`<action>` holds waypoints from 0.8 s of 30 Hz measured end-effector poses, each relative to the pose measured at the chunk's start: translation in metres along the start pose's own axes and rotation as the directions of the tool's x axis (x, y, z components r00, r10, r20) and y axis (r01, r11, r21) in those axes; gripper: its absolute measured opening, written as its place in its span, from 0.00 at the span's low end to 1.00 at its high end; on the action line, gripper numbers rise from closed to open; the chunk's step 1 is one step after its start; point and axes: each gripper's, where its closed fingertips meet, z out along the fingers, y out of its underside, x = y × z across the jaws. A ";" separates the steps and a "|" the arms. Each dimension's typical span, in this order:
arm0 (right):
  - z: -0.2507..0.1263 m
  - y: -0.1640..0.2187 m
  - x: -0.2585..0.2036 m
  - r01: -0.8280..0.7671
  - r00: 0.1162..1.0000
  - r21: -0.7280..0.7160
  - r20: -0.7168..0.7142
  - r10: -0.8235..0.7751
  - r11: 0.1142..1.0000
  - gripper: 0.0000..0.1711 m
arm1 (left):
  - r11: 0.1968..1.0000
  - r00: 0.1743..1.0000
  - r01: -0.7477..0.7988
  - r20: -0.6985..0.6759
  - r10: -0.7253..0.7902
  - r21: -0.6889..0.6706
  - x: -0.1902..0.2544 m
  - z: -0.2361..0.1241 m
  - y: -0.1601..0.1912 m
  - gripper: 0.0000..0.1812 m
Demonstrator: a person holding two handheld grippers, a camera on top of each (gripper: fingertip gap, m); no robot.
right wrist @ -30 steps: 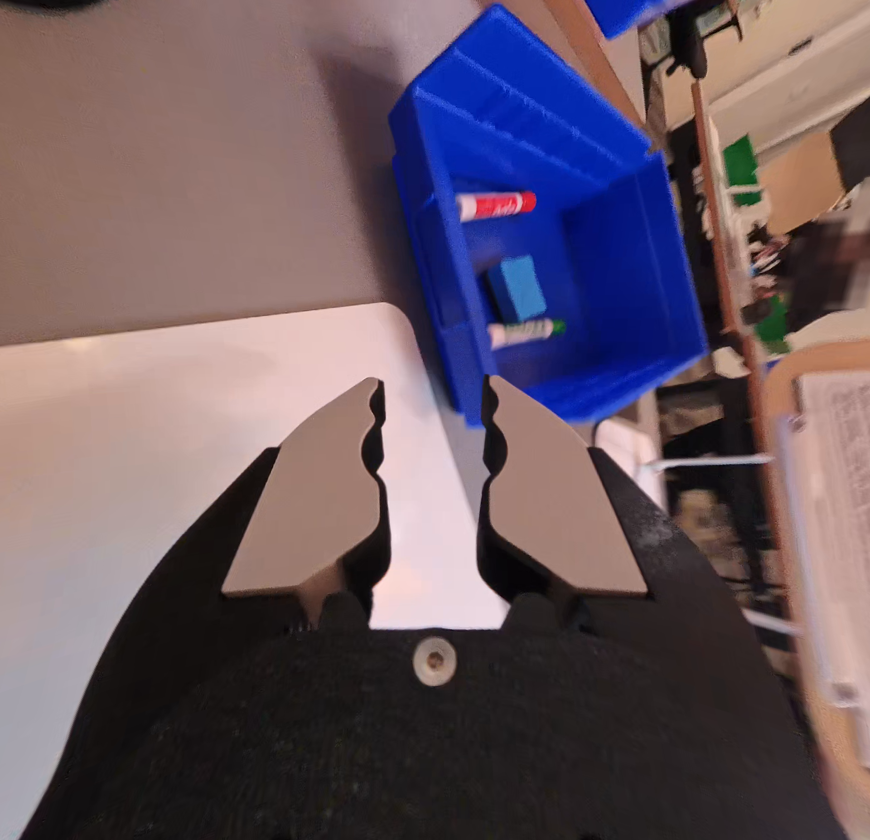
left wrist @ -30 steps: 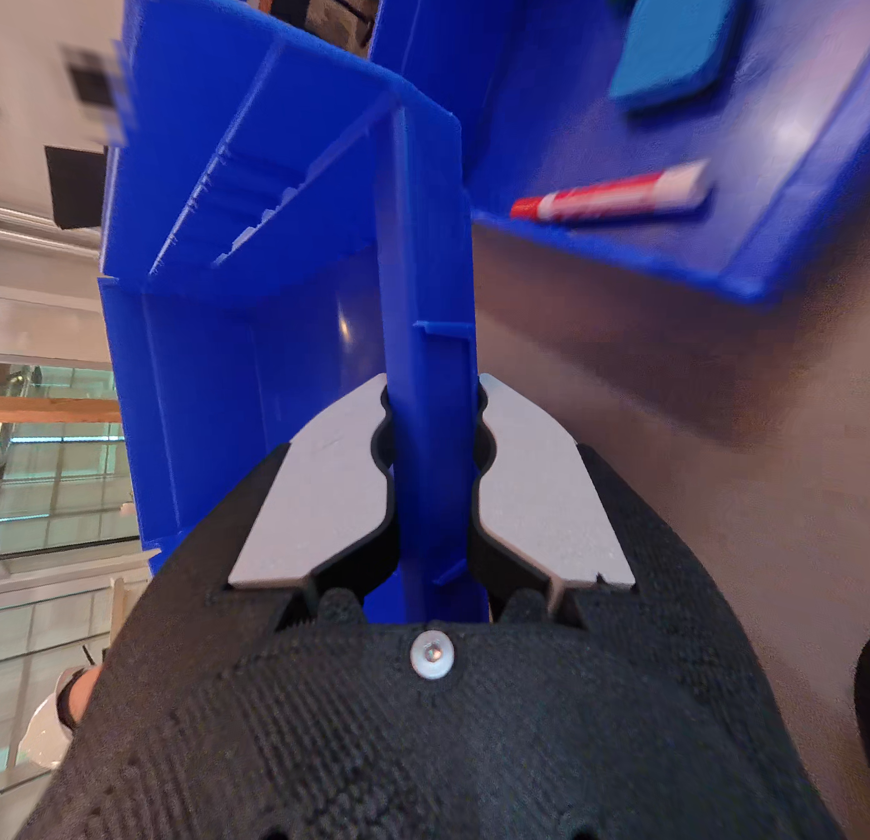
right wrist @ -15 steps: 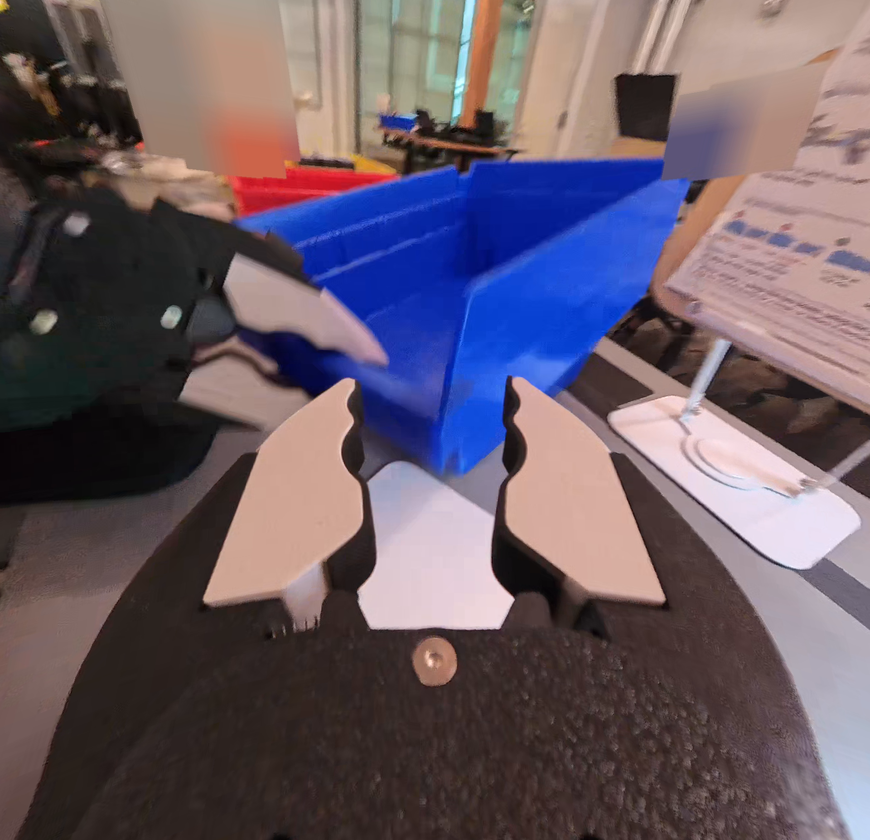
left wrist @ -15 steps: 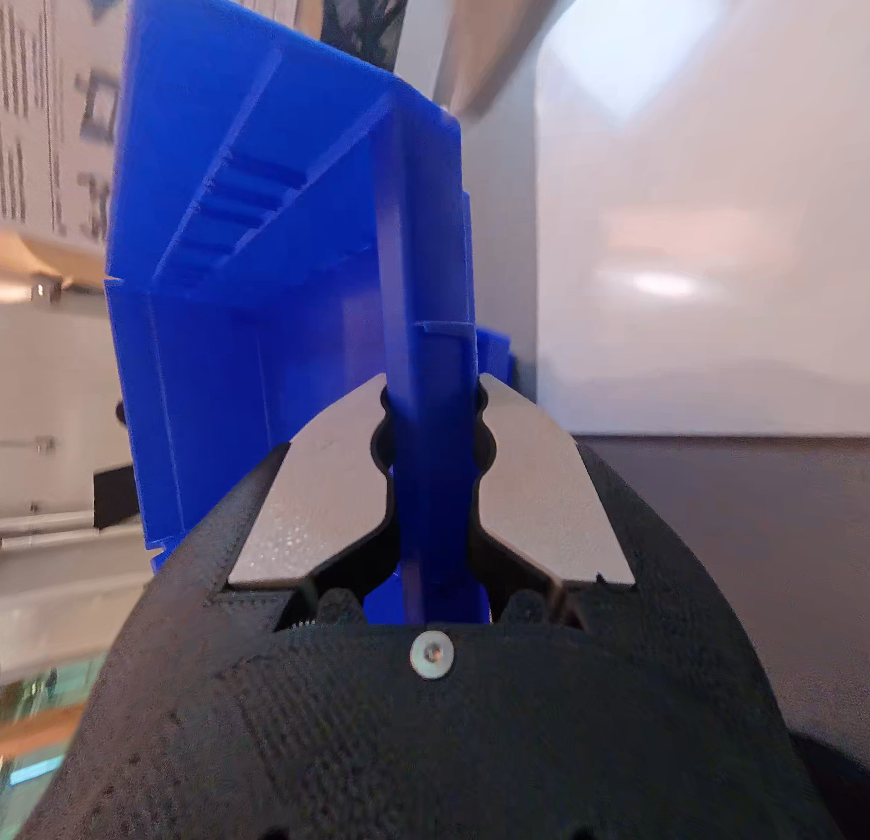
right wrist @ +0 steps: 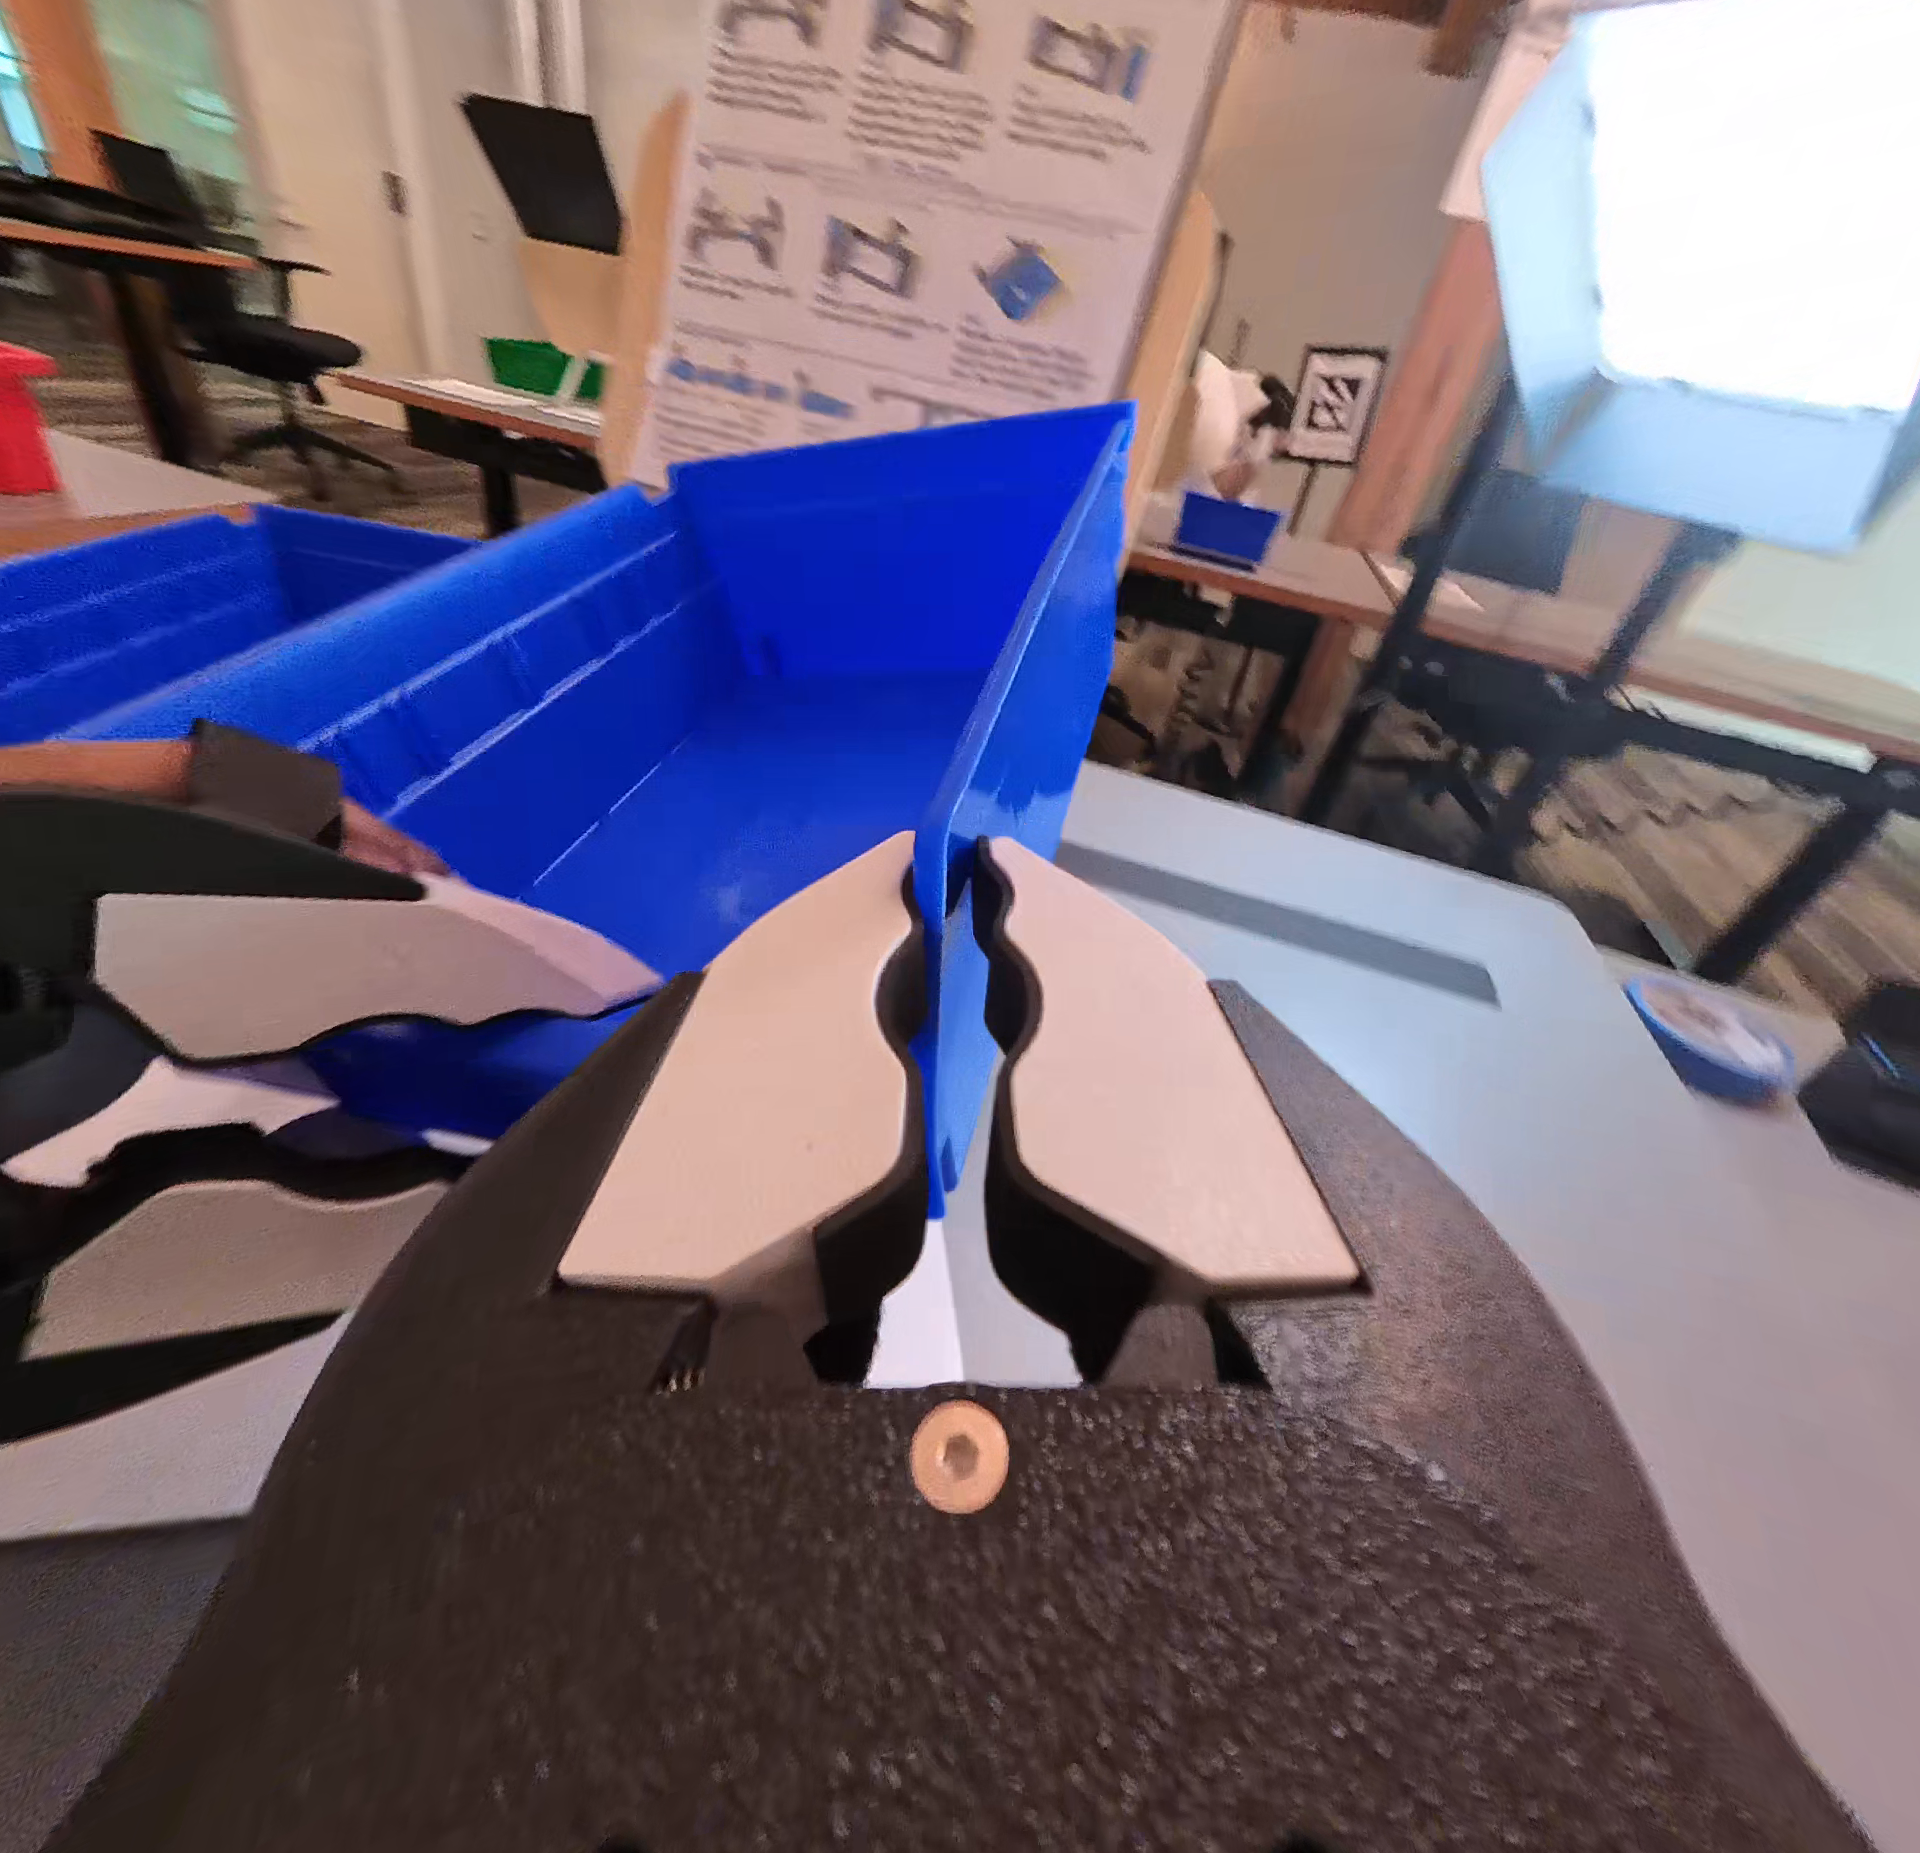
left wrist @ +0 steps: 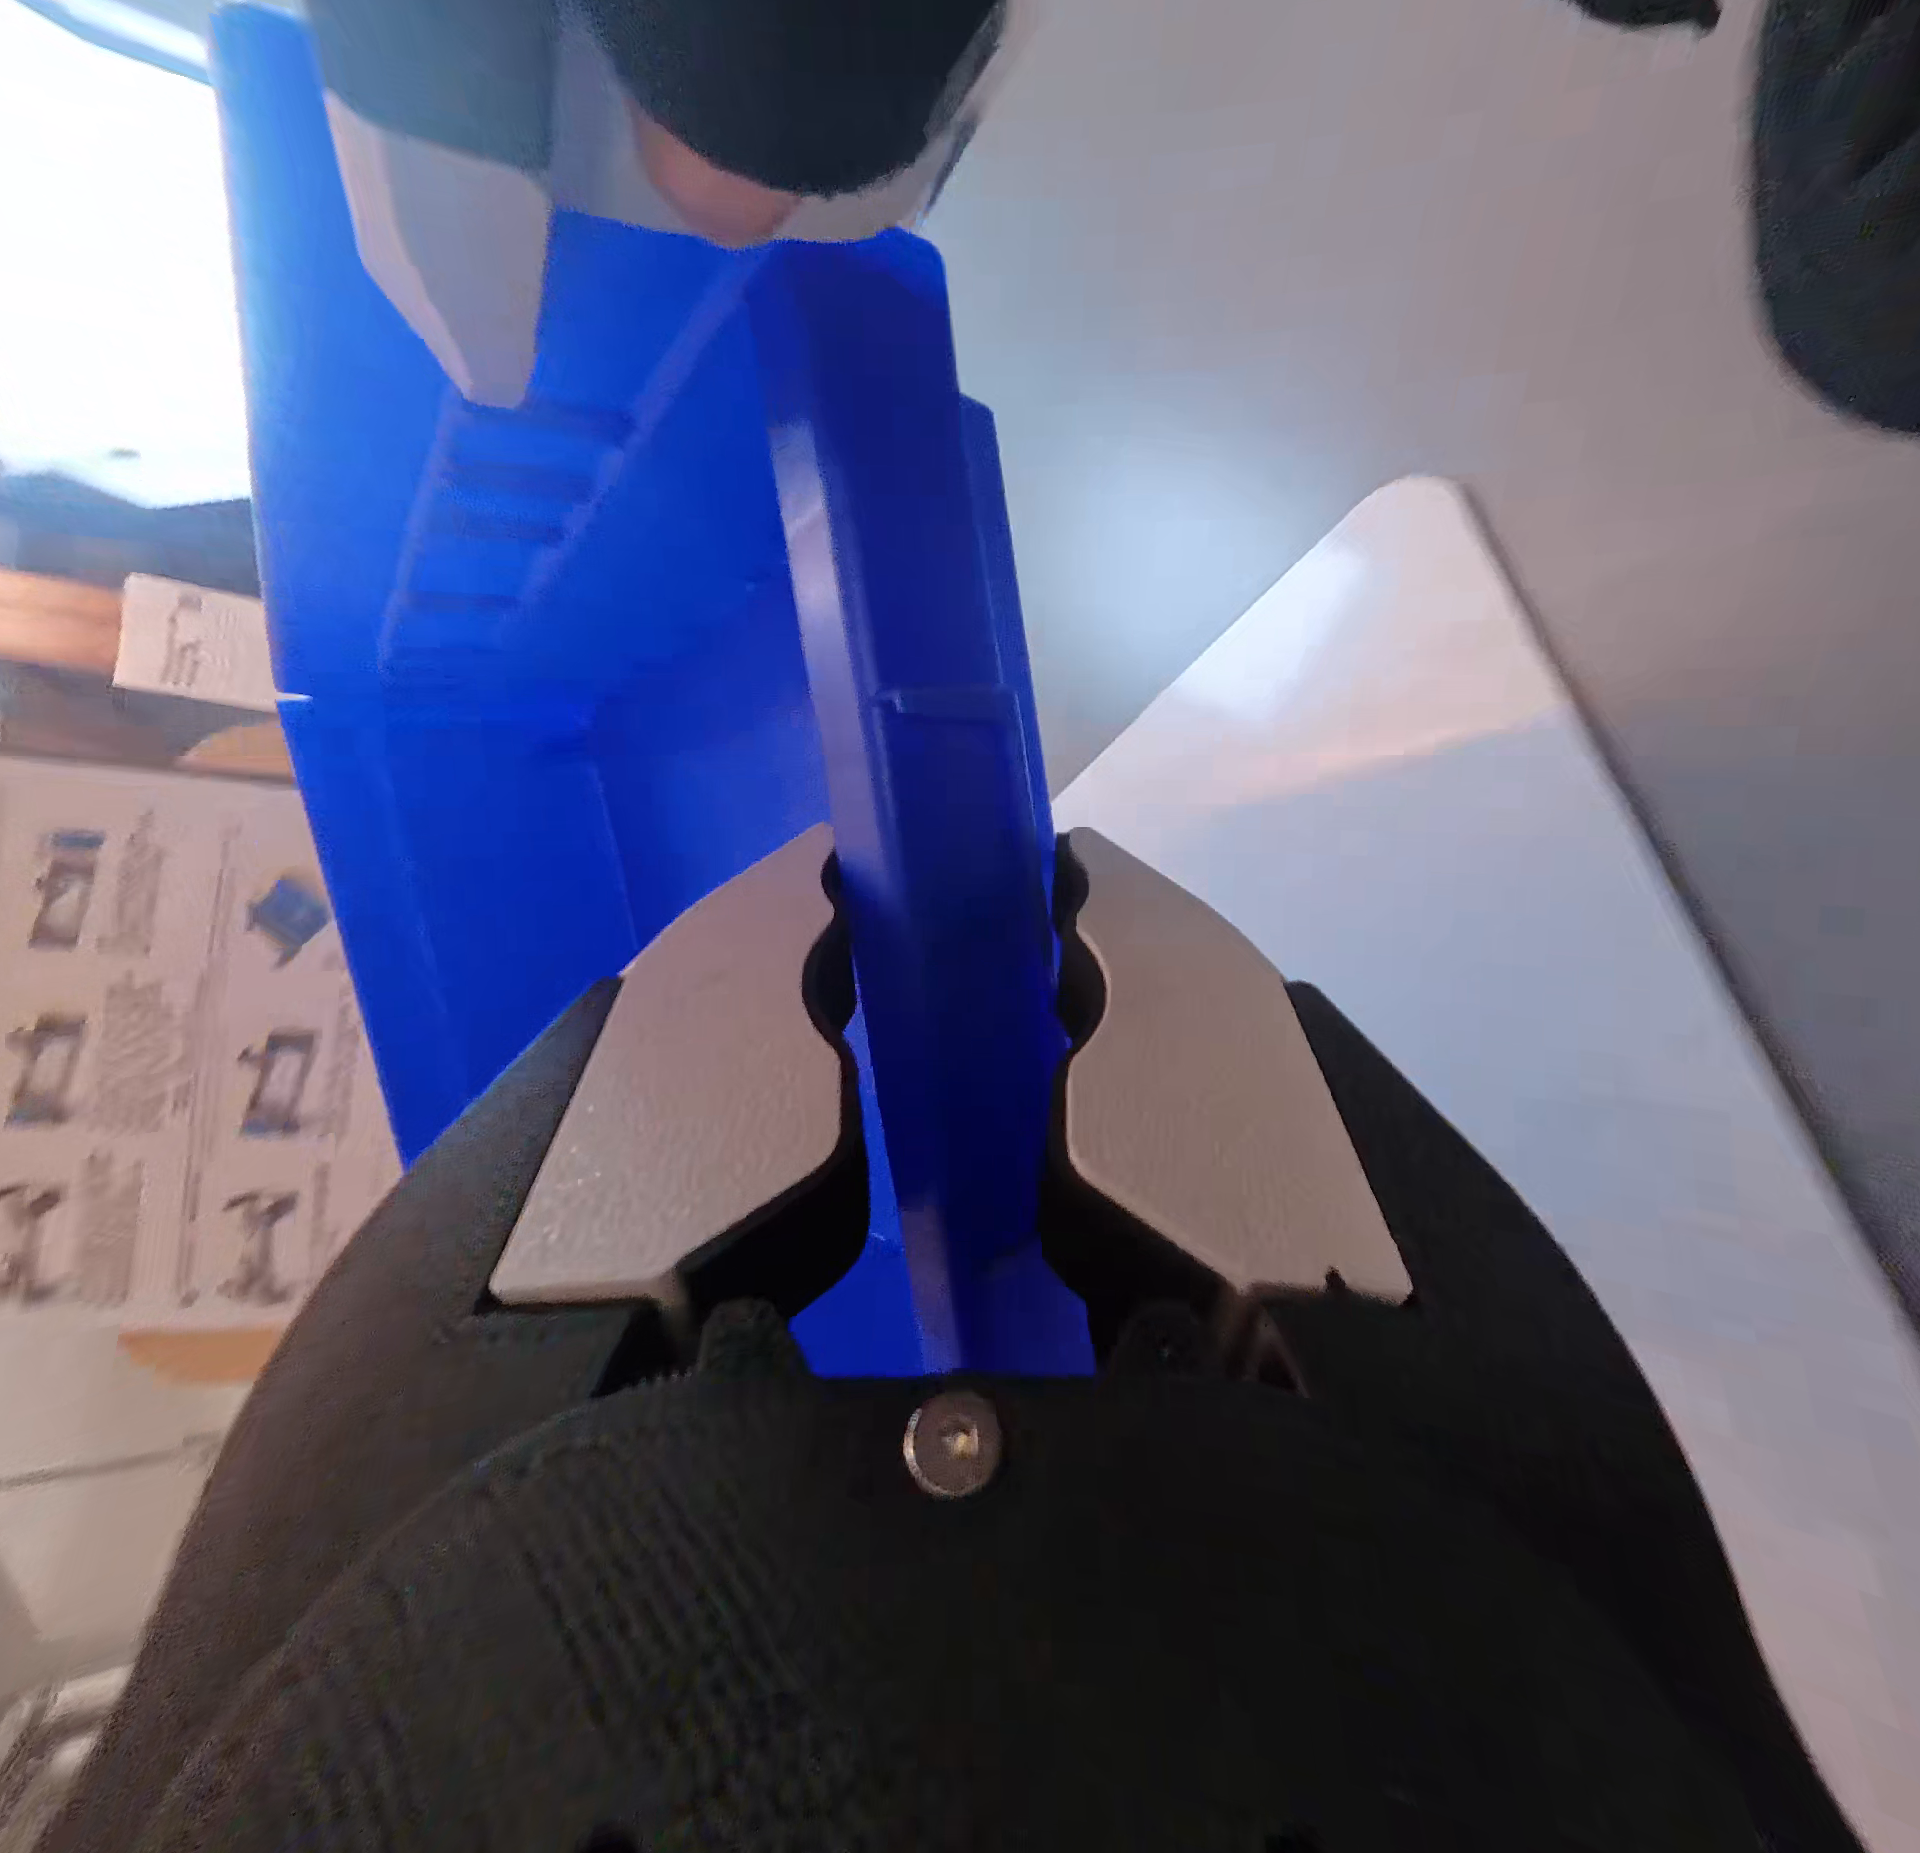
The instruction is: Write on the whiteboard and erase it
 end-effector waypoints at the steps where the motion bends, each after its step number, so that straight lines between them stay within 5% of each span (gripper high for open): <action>1: -0.006 0.010 0.009 -0.015 1.000 -0.025 -0.028 0.014 1.000 0.02 | 1.000 0.999 0.010 -0.040 -0.009 0.020 0.012 0.004 -0.008 0.21; 6: -0.021 0.058 0.050 -0.035 0.990 -0.139 -0.144 0.015 0.990 0.02 | 0.958 0.976 0.099 -0.215 -0.041 0.268 0.057 -0.035 -0.056 0.14; 10: -0.035 0.084 0.087 -0.123 0.971 -0.161 -0.224 0.085 0.979 0.02 | 0.862 0.845 0.431 -0.454 -0.282 0.267 0.054 -0.074 -0.034 0.13; 13: -0.045 0.098 0.120 -0.192 0.938 -0.153 -0.318 0.136 0.969 0.01 | 0.802 0.780 0.568 -0.433 -0.452 0.186 0.033 -0.080 0.027 0.13; 20: -0.044 0.142 0.181 -0.253 0.888 -0.220 -0.440 0.135 0.942 0.02 | 0.750 0.745 0.630 -0.114 -0.657 -0.203 -0.004 -0.075 0.228 0.25; 24: -0.028 0.155 0.191 -0.300 0.876 -0.222 -0.449 0.176 0.928 0.02 | 0.715 0.744 0.603 -0.076 -0.664 -0.354 -0.004 -0.077 0.289 0.26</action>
